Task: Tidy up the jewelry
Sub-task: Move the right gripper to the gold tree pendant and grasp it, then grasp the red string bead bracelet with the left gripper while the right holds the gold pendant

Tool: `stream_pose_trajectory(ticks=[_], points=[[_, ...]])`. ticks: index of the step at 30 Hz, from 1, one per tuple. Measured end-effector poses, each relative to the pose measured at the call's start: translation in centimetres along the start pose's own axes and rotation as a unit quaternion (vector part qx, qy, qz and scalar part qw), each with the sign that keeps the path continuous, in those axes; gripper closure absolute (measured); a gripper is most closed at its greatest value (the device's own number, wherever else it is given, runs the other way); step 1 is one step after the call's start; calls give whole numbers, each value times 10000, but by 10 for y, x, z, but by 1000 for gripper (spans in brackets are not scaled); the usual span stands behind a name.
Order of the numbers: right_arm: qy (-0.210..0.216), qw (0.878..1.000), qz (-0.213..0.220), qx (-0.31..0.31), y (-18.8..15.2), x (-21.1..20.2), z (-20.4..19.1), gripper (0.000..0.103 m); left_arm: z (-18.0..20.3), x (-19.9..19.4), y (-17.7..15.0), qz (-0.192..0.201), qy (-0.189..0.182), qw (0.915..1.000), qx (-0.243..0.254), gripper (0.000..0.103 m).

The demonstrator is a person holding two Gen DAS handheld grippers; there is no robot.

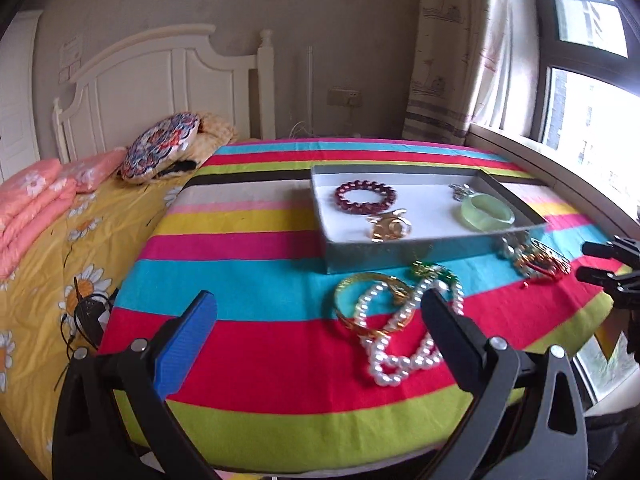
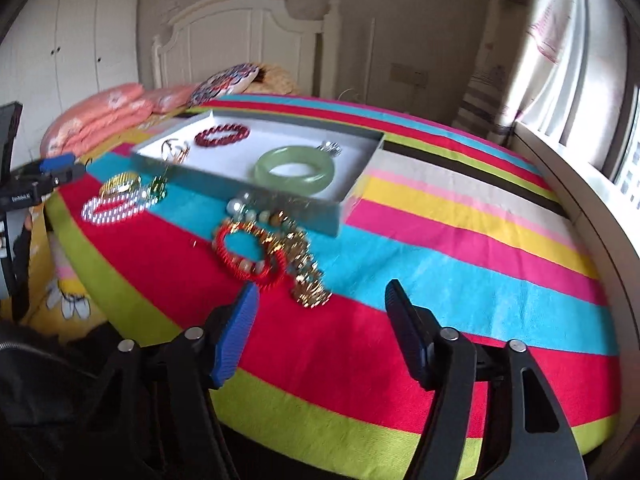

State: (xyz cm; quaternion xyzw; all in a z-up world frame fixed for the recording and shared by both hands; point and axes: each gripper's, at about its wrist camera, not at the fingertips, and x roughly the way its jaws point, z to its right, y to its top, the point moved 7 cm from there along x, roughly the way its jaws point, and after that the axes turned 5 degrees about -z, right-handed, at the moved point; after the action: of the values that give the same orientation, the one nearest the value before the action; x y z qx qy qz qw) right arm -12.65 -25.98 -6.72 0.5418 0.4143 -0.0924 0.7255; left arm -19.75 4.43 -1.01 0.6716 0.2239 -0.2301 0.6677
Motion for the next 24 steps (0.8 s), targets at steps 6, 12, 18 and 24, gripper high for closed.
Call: stream_pose_trajectory(ticks=[6, 12, 18, 24], points=[[93, 9997, -217, 23, -1, 15, 1, 59, 46, 1, -7, -47, -323, 9980, 544, 2], [327, 9990, -292, -41, 13, 27, -2, 59, 74, 7, -17, -162, -581, 9950, 796, 2], [492, 9985, -253, 38, 21, 34, -4, 73, 93, 3, -15, -138, -748, 9912, 1079, 2], [615, 9975, -25, 343, 6, 17, 5, 83, 120, 8, -4, -254, -1310, 9834, 1230, 2]])
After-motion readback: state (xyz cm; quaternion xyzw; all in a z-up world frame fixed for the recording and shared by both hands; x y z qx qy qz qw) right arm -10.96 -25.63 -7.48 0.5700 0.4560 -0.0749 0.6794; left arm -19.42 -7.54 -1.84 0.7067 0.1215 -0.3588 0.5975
